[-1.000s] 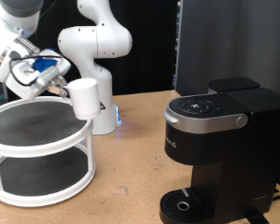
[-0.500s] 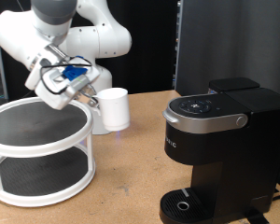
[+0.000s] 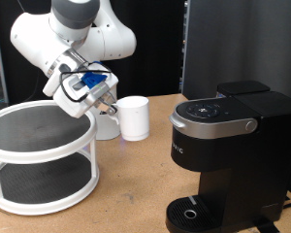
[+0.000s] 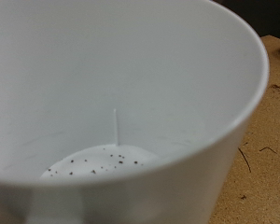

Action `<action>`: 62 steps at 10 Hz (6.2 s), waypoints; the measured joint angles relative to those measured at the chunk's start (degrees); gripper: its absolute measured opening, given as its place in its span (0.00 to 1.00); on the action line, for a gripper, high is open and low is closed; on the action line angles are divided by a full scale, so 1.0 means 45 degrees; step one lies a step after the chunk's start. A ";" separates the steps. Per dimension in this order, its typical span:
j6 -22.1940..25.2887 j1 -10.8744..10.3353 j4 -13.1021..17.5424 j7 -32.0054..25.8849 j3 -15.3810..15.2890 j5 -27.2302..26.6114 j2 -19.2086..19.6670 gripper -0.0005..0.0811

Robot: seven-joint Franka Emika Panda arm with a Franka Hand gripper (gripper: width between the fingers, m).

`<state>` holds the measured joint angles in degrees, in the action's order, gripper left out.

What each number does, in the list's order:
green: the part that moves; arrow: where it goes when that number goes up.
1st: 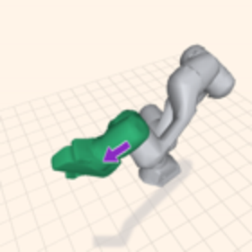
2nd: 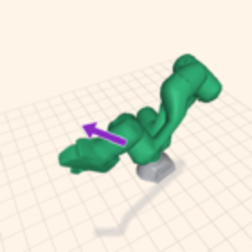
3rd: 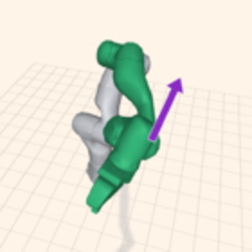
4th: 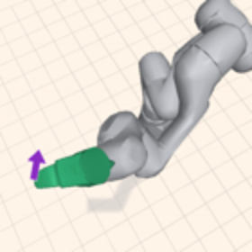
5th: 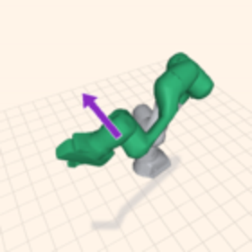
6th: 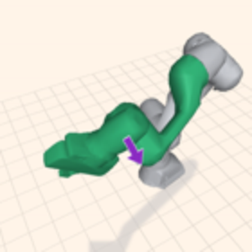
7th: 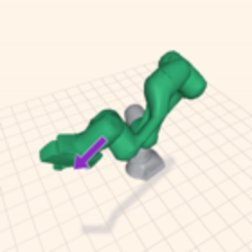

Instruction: Make a cup of coffee with the keurig machine

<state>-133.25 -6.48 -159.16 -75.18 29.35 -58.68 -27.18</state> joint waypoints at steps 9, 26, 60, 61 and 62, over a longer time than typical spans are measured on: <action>-0.1817 -0.1116 -0.0042 -0.2683 -0.0037 -0.2759 0.2424 0.09; -0.2177 -0.2226 0.1498 -0.6853 -0.1702 -0.9859 0.6380 0.09; -0.1294 -0.1272 0.1053 -0.5644 -0.2699 -0.8593 0.5957 0.99; -0.1281 -0.1264 0.1051 -0.5645 -0.2679 -0.8592 0.6011 0.99; -0.1025 -0.1198 0.1045 -0.5646 -0.2597 -0.8521 0.6002 0.99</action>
<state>-137.86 -11.87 -154.46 -100.58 17.66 -97.02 -0.17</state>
